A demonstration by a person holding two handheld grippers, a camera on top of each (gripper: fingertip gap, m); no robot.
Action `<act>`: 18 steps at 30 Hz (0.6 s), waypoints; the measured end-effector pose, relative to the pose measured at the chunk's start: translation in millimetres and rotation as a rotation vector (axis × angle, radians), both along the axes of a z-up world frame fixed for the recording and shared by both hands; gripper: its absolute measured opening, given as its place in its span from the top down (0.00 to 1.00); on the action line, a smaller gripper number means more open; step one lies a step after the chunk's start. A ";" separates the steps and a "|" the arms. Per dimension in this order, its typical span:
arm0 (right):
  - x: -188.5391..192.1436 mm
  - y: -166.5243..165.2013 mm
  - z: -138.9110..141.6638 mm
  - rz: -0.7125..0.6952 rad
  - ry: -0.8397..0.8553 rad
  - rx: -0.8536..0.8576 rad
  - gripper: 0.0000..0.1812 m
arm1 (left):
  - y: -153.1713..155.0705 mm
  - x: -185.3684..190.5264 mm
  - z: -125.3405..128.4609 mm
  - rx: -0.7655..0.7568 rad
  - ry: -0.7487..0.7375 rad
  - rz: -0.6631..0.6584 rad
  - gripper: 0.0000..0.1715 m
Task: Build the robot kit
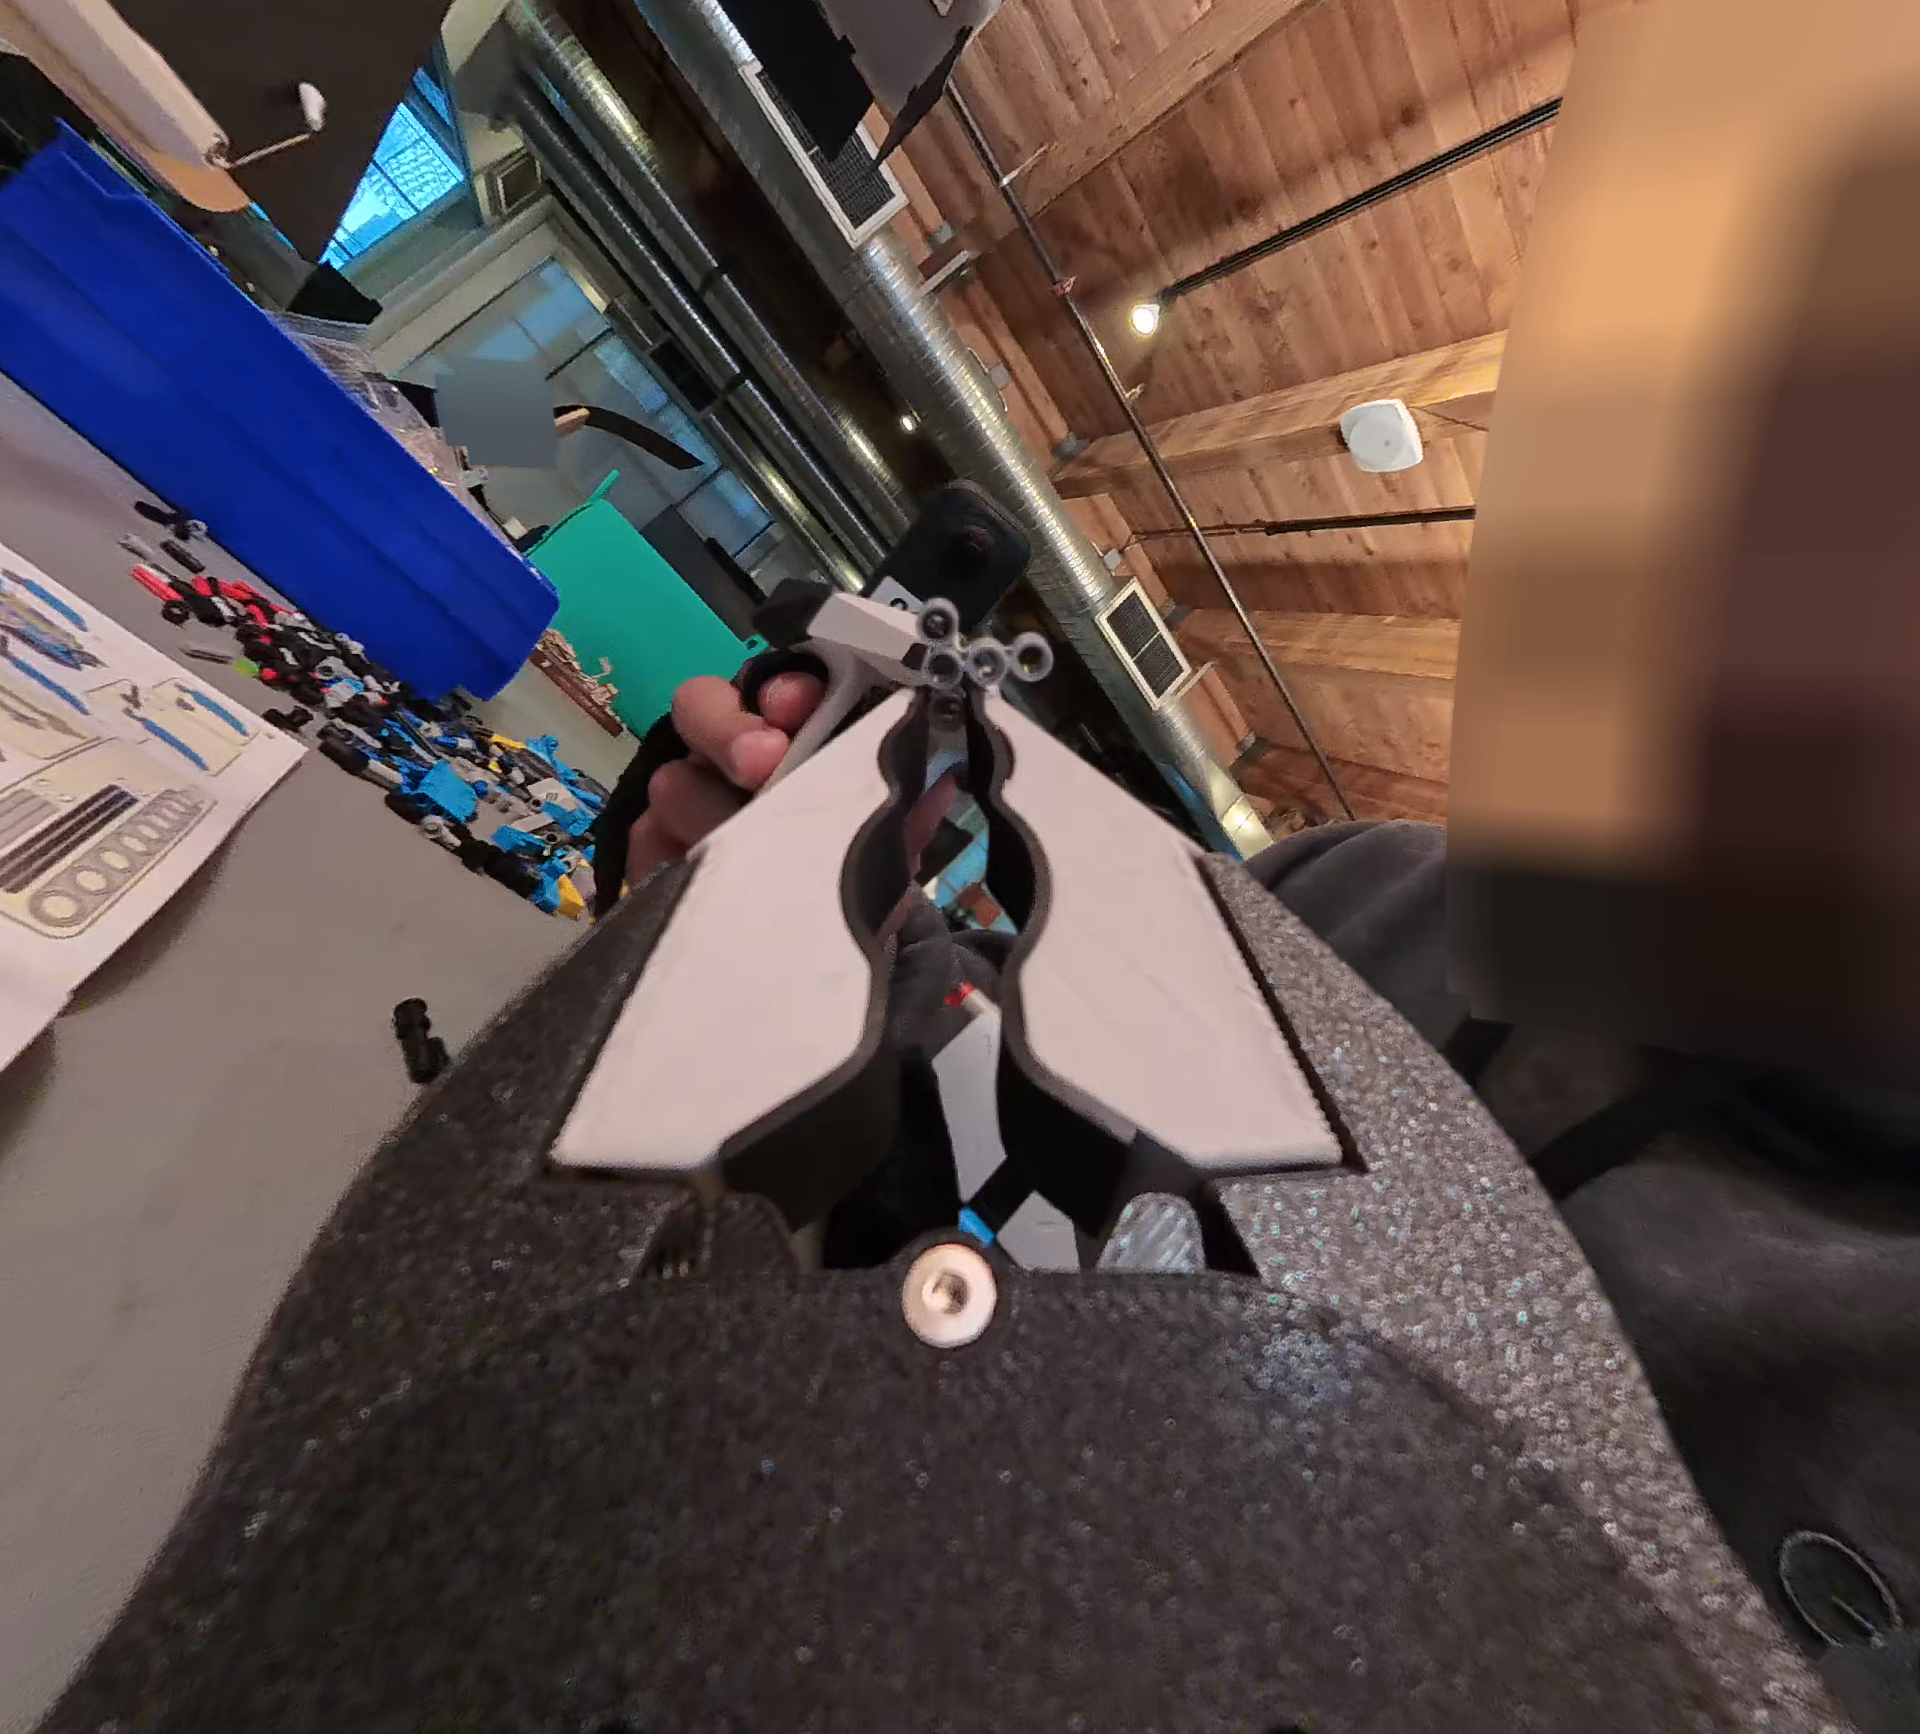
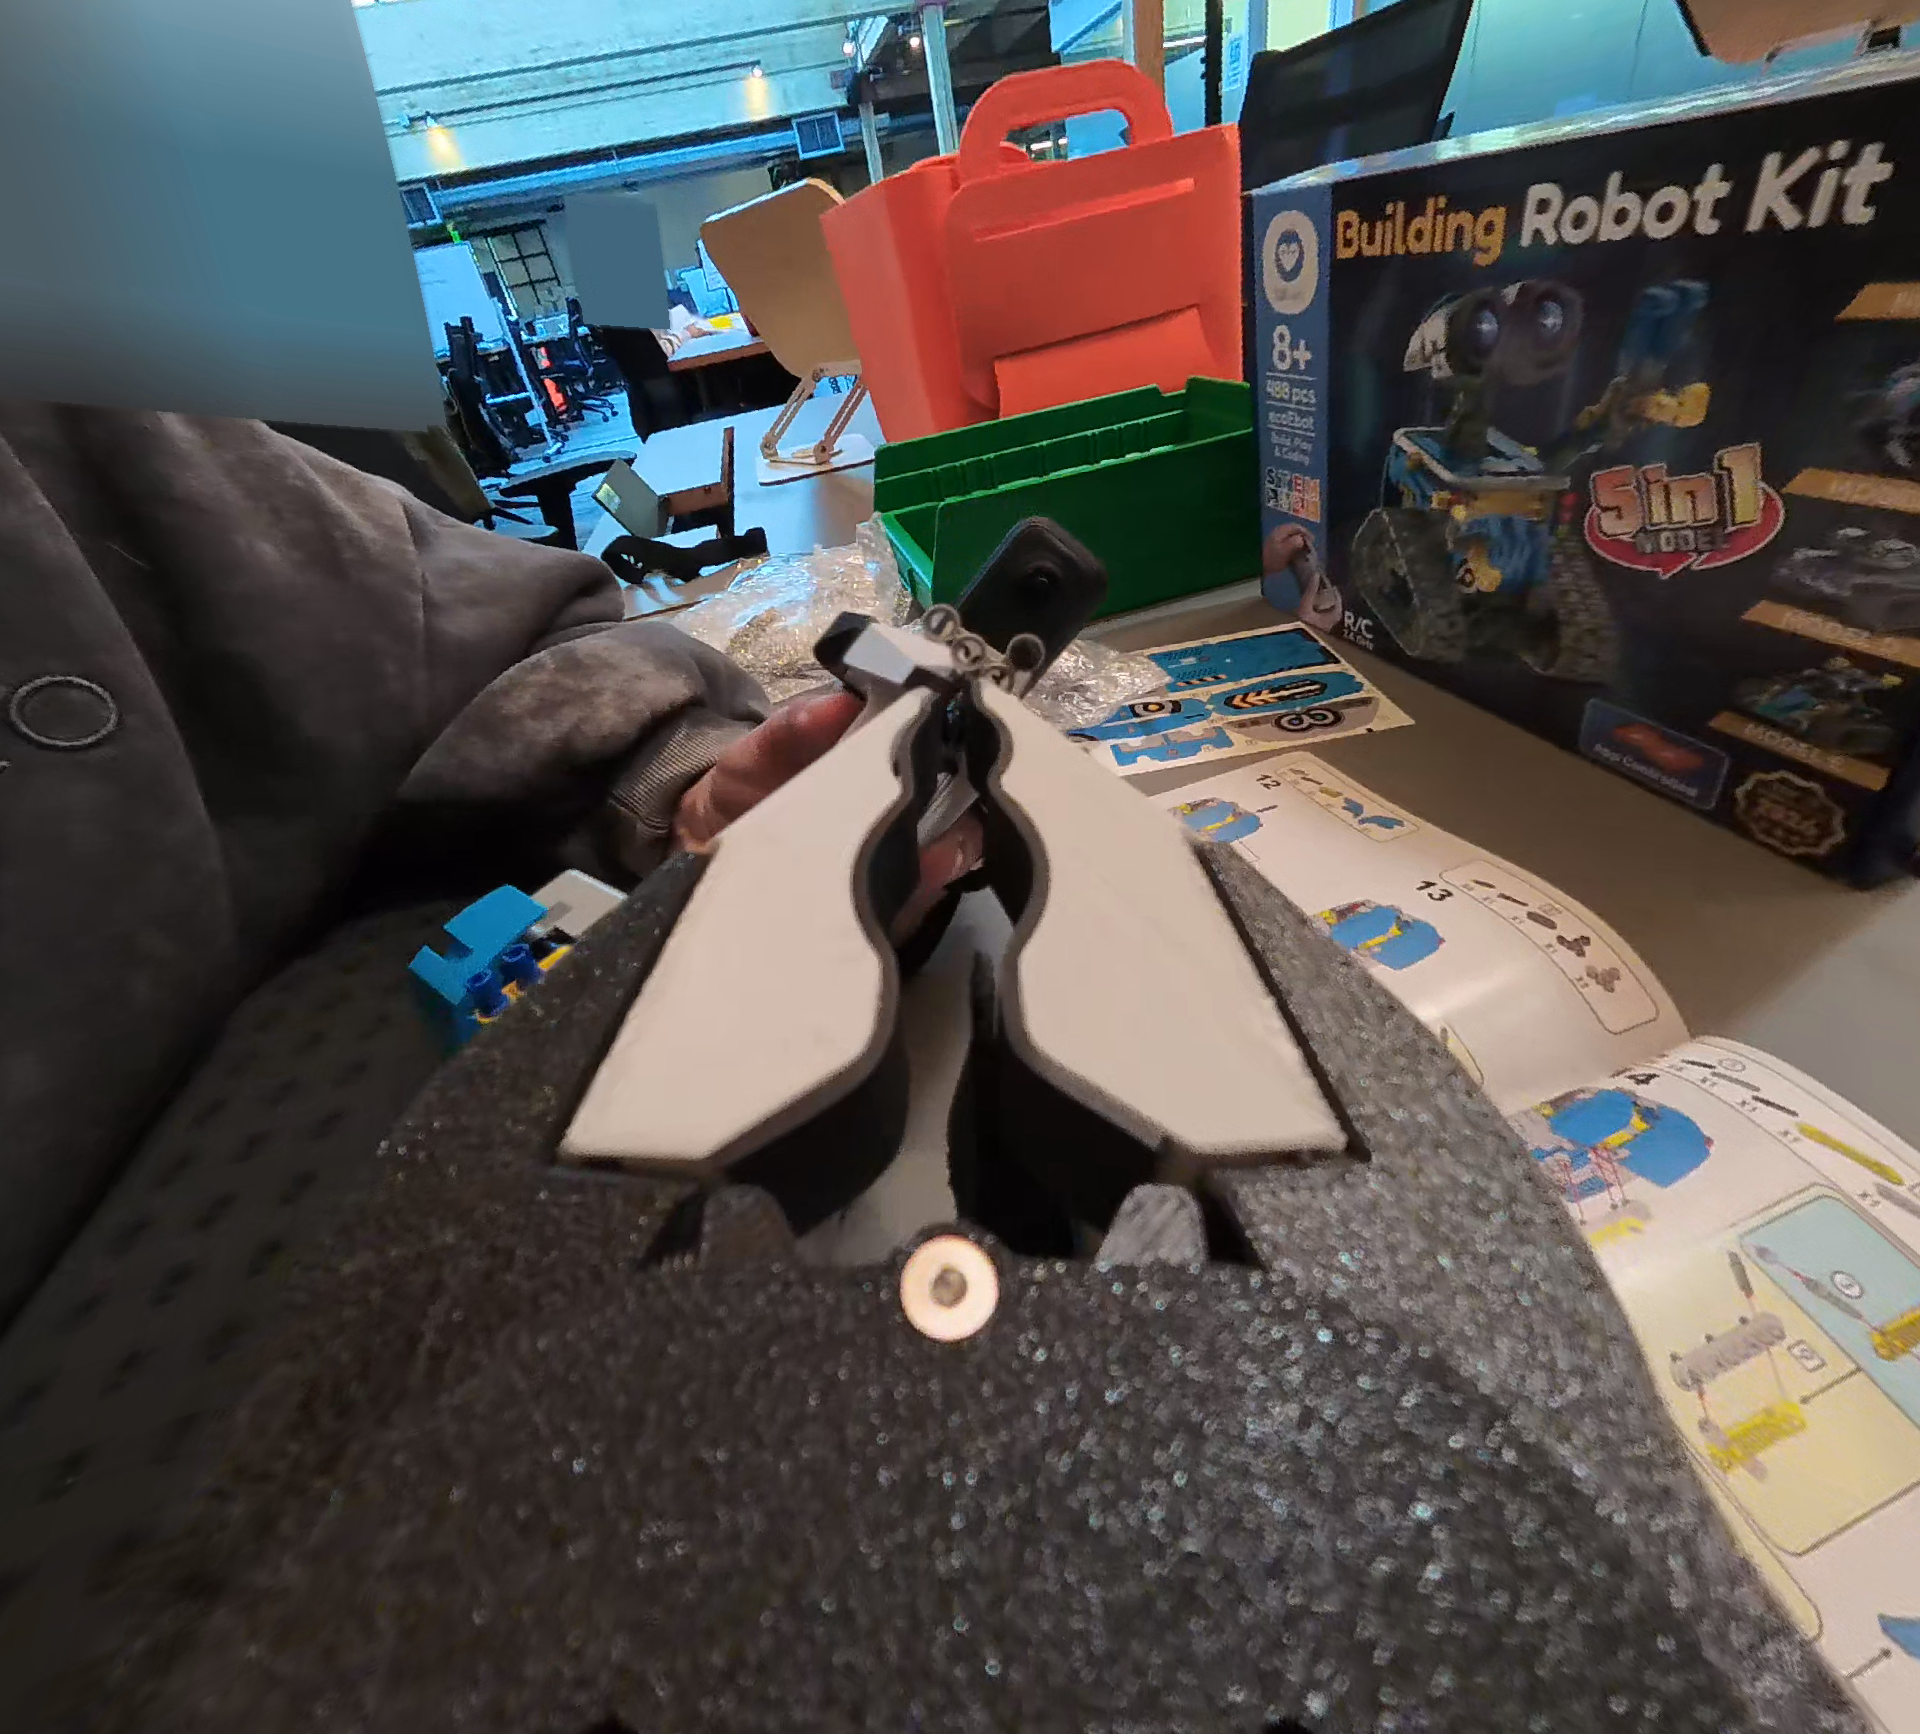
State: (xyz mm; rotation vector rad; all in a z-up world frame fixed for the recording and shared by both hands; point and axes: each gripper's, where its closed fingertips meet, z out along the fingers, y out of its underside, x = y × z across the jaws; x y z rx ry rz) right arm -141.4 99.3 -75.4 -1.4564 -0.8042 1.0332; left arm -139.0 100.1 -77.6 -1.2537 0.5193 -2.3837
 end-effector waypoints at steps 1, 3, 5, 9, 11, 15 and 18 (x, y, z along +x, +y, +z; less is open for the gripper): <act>-1.0 -0.2 -0.1 -0.002 -0.004 0.008 0.98 | -0.2 -0.1 0.2 -0.006 -0.004 -0.005 0.96; -2.7 -0.6 -1.0 0.001 -0.011 0.007 0.98 | -0.5 -0.8 1.0 -0.017 -0.014 -0.015 0.96; -1.8 -0.2 0.4 -0.009 -0.015 0.024 0.98 | -3.1 -0.2 1.7 -0.010 -0.016 -0.027 0.96; -2.9 -1.2 -2.5 -0.021 -0.070 0.064 0.99 | -3.1 0.1 0.4 -0.027 -0.015 -0.044 0.96; -2.1 -1.9 -4.4 -0.028 -0.125 0.105 0.99 | -3.4 1.5 -1.7 -0.033 -0.003 -0.053 0.96; -2.3 -6.8 -10.0 -0.027 -0.247 0.187 1.00 | -9.5 4.3 -5.2 -0.030 0.020 -0.107 0.97; -1.6 -8.2 -11.4 -0.032 -0.272 0.194 1.00 | -10.8 5.0 -6.3 -0.005 0.034 -0.105 0.97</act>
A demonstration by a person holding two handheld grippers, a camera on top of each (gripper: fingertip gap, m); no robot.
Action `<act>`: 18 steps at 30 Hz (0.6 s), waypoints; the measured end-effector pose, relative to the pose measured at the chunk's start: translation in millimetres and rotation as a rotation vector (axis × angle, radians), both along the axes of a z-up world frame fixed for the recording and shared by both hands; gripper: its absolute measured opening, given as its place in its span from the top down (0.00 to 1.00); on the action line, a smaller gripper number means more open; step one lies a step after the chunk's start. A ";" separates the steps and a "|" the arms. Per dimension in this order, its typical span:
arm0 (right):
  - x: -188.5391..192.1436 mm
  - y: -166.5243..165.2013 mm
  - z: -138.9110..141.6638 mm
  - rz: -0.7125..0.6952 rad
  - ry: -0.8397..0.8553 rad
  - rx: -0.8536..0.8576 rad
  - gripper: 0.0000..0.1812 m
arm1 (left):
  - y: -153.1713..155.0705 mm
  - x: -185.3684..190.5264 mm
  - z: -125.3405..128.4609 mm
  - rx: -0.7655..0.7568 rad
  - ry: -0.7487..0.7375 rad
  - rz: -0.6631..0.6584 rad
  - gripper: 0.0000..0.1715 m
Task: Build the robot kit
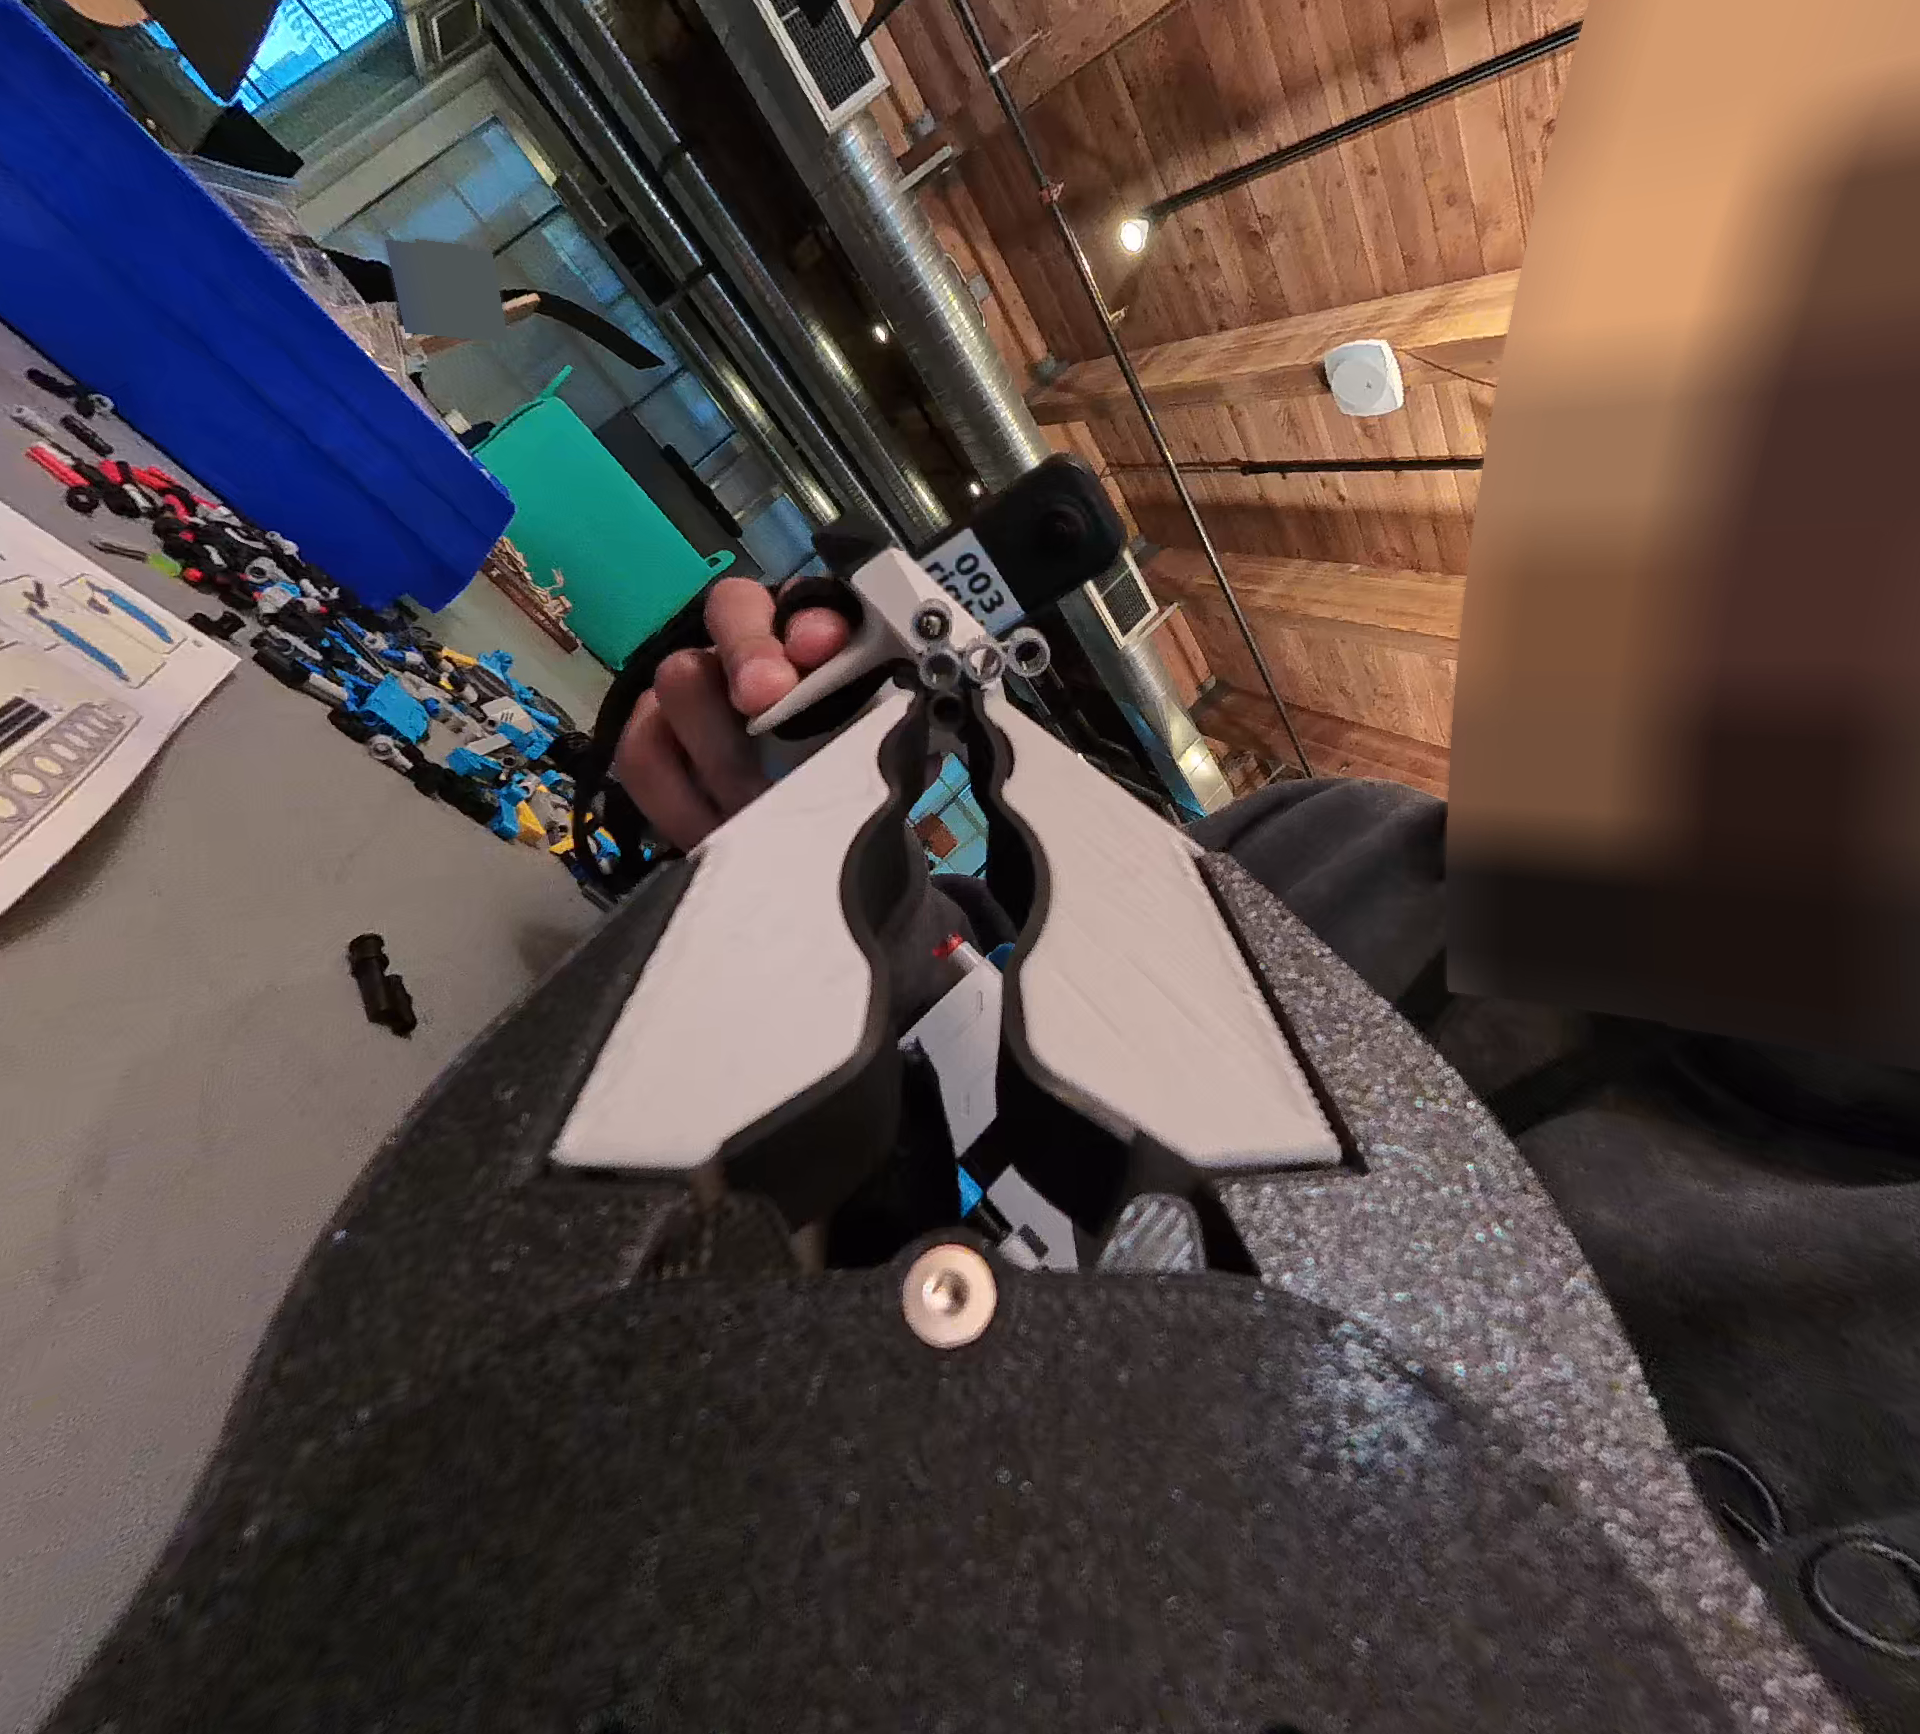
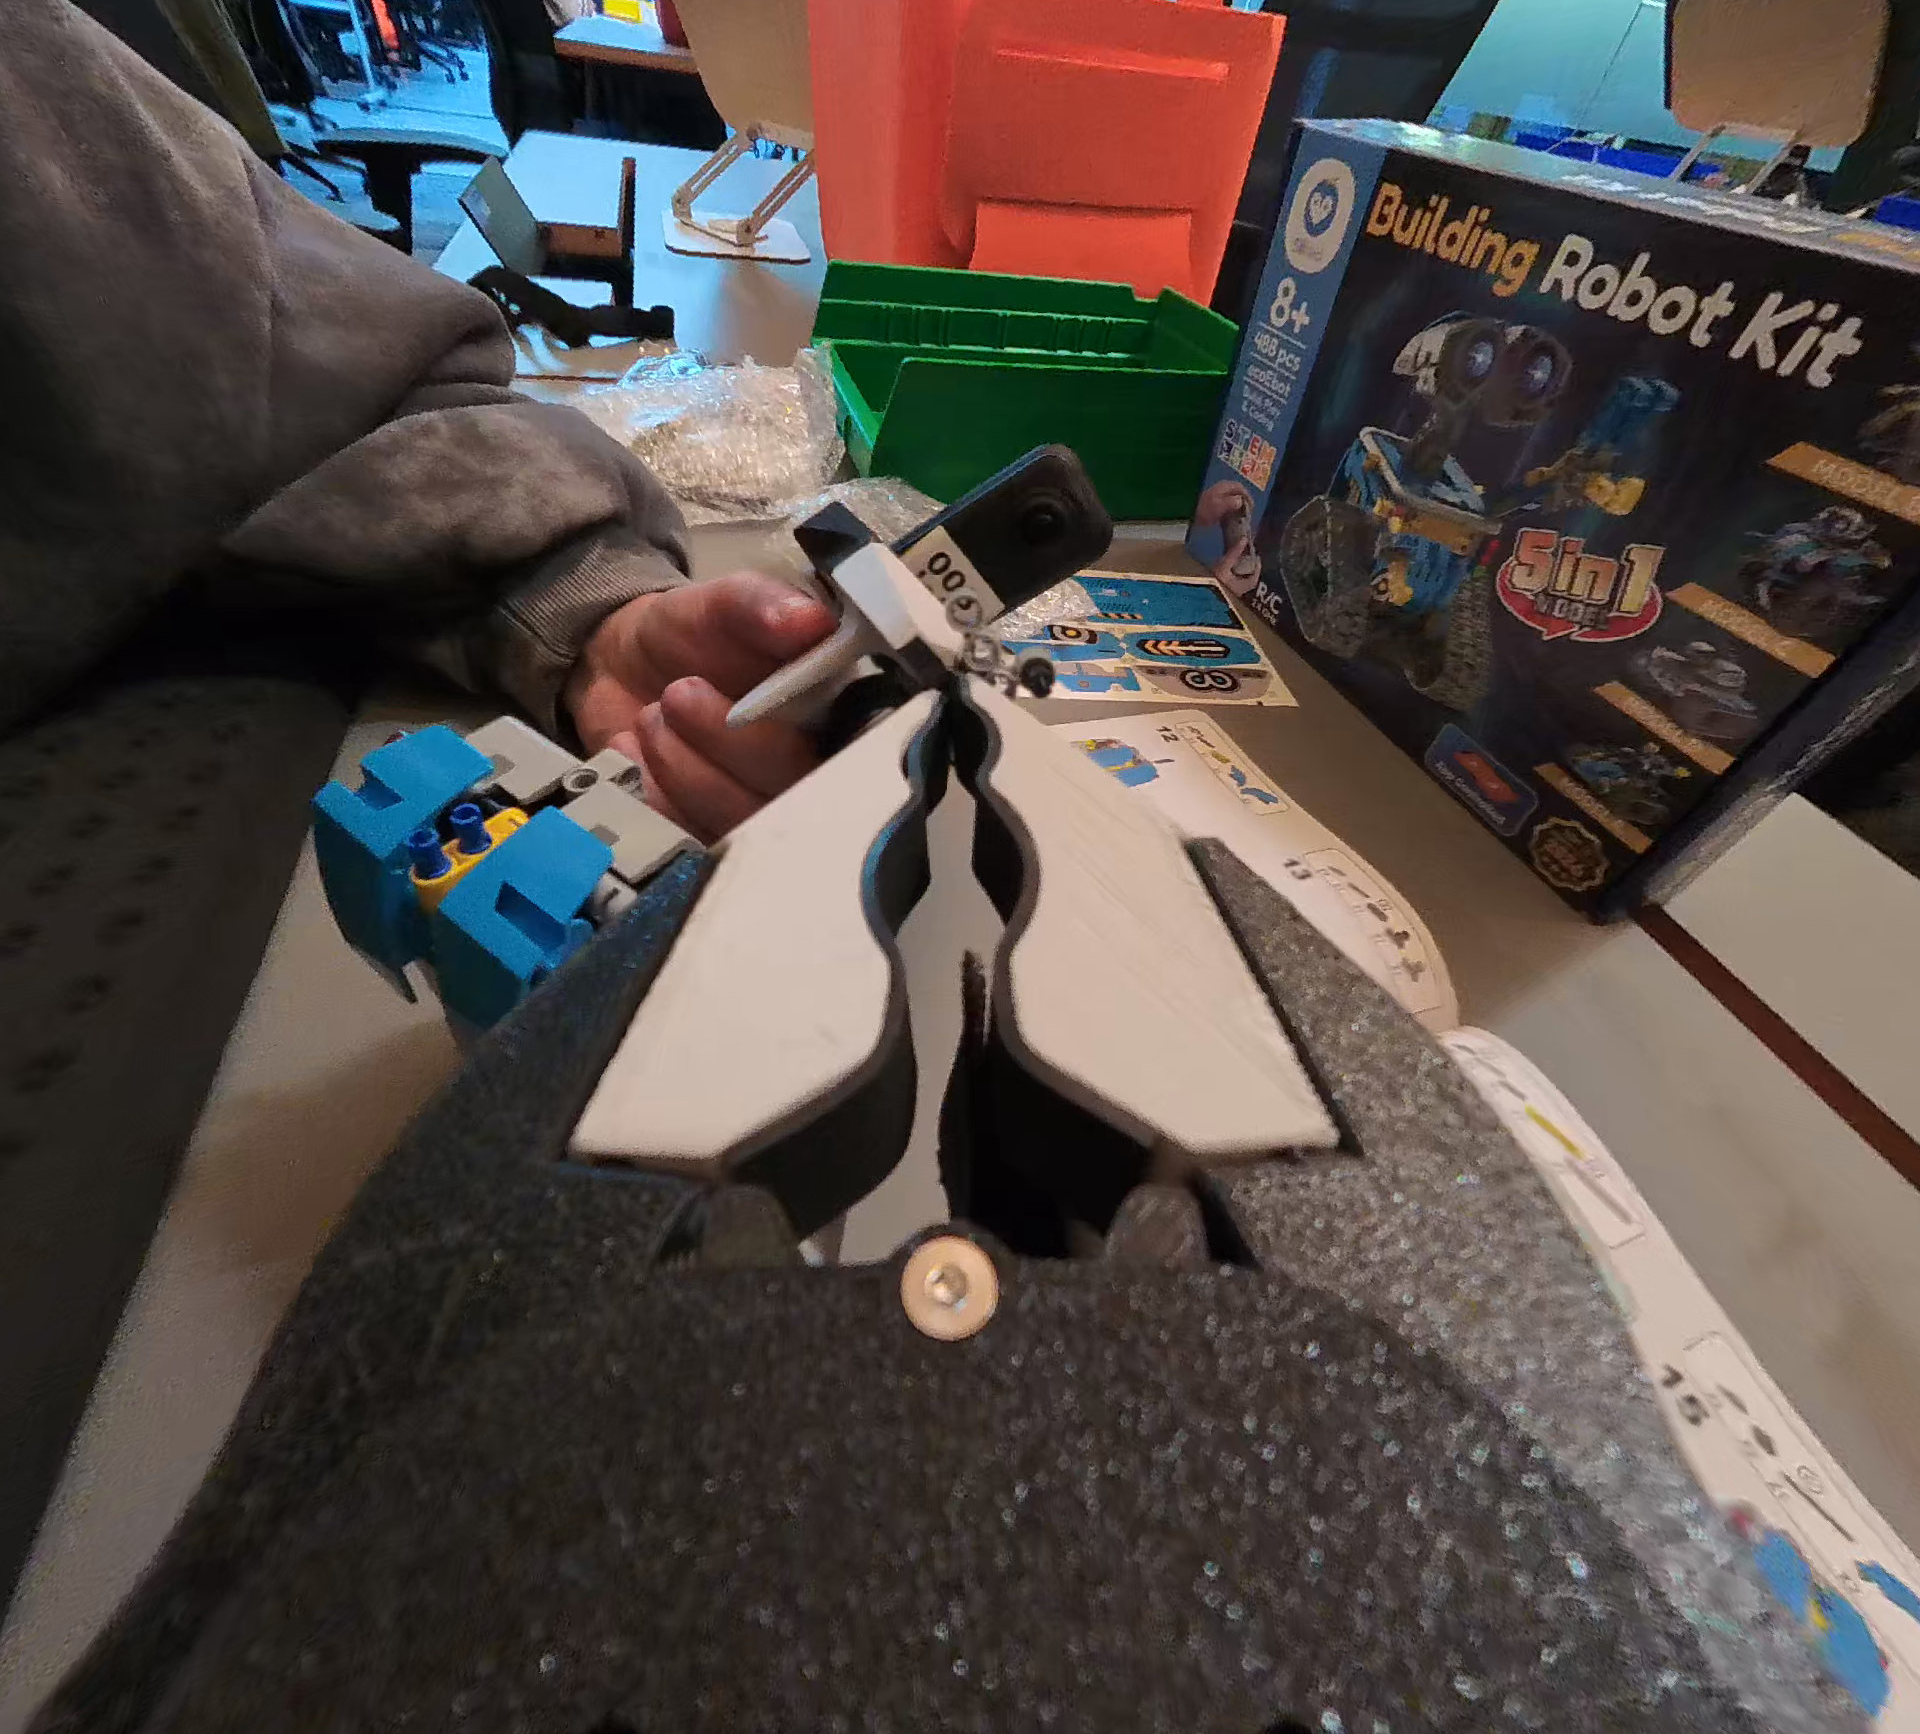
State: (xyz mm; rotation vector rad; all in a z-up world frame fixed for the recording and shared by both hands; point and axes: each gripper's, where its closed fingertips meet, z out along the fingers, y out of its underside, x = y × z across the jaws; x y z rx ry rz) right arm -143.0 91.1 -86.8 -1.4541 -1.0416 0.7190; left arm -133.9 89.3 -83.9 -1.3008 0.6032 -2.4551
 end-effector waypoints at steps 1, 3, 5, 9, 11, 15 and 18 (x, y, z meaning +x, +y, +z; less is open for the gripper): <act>0.5 0.3 0.5 0.004 0.018 -0.019 1.00 | 0.2 0.5 0.0 0.002 0.000 0.004 0.97; 2.1 1.8 -0.7 0.008 0.026 -0.046 1.00 | 1.5 1.2 -1.1 -0.008 0.005 0.004 0.96; 2.7 4.4 -0.2 -0.006 0.030 -0.048 1.00 | 3.1 0.7 -1.3 -0.016 0.003 0.005 0.96; 5.5 4.5 0.8 -0.014 0.030 -0.047 1.00 | 1.4 0.4 -0.7 0.015 0.008 0.011 0.96; 7.8 5.4 -0.5 -0.011 0.039 -0.074 1.00 | 1.4 1.1 -1.4 0.028 0.017 0.023 0.97; 14.3 5.9 -15.6 0.011 -0.027 -0.144 1.00 | 9.1 1.1 -5.8 0.053 0.057 0.069 0.96; 31.0 2.3 -65.9 0.029 -0.260 -0.322 1.00 | 21.8 -1.5 -12.7 0.165 0.137 0.164 0.96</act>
